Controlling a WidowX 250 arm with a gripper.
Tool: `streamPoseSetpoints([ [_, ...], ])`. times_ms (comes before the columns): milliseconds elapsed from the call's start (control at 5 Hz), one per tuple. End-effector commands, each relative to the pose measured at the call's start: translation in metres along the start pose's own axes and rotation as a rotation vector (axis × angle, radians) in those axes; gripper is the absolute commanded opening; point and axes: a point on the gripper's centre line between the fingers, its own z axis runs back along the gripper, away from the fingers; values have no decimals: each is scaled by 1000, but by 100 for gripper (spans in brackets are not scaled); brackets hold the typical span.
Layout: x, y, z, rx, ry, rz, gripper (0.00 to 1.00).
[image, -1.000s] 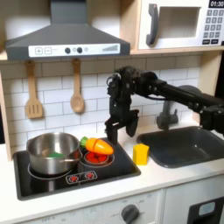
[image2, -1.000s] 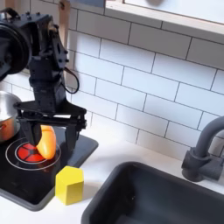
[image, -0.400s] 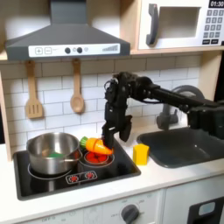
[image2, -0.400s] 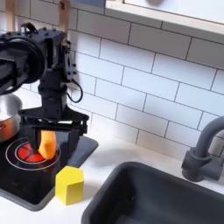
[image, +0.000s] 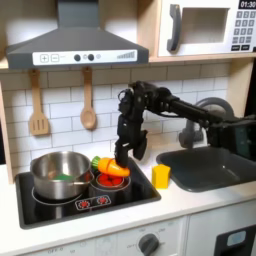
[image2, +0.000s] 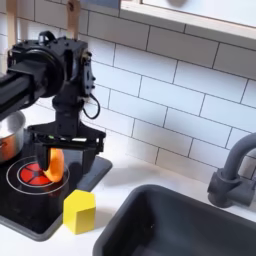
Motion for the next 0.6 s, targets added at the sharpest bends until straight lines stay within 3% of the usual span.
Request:
streamPoseSetpoints([
  [0, 14, 7, 5, 20, -13, 53, 100],
  [200, 18, 12, 5, 34, -16, 57, 100],
  [400, 20, 29, 5, 50, -15, 81, 100],
])
